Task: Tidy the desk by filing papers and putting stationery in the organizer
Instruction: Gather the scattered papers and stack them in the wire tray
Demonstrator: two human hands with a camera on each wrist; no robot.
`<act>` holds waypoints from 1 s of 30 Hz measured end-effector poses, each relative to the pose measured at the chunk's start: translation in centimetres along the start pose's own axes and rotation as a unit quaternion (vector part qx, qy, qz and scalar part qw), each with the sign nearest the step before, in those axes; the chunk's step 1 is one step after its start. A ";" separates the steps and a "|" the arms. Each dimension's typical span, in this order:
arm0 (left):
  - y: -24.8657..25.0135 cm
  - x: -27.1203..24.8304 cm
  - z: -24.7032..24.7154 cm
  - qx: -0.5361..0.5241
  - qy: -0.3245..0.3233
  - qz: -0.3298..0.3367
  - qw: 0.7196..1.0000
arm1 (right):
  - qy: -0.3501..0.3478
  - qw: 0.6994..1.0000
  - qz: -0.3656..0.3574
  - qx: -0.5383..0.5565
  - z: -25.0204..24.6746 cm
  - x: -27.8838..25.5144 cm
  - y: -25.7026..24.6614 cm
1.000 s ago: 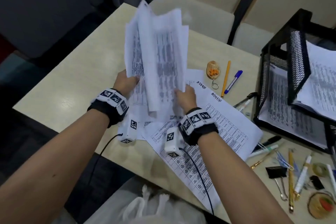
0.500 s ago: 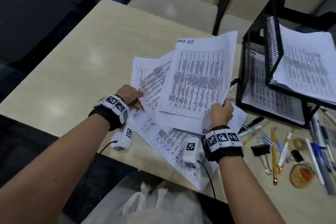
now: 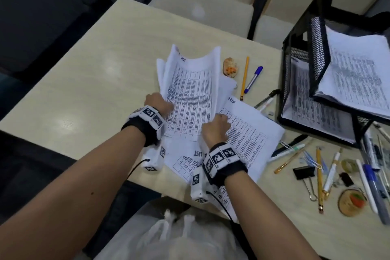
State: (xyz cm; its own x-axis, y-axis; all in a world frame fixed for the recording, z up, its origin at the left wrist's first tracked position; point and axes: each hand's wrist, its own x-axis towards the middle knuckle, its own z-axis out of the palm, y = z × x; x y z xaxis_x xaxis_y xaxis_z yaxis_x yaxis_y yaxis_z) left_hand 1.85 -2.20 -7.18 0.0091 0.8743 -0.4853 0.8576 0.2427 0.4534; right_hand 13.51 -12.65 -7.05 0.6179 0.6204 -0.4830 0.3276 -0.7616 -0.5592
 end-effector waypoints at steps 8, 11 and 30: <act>2.4 -0.5 -6.8 -0.132 0.179 0.196 0.955 | -0.020 0.995 -0.098 0.012 -1.5 0.6 2.0; 4.8 -0.5 -11.4 -0.231 0.246 0.262 0.904 | -0.040 0.993 -0.104 0.027 -1.9 0.9 2.1; 3.2 -3.0 1.3 0.050 -0.139 0.150 0.978 | 0.212 0.934 0.149 0.247 -5.1 -1.6 7.3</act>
State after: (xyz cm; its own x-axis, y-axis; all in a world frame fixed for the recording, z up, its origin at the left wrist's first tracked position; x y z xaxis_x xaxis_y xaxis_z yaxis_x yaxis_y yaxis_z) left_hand 5.24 -4.62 -5.23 0.3958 0.7484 -0.5322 0.8407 -0.0621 0.5380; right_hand 18.52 -20.20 -6.95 0.8911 0.1843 -0.4147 -0.2091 -0.6444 -0.7356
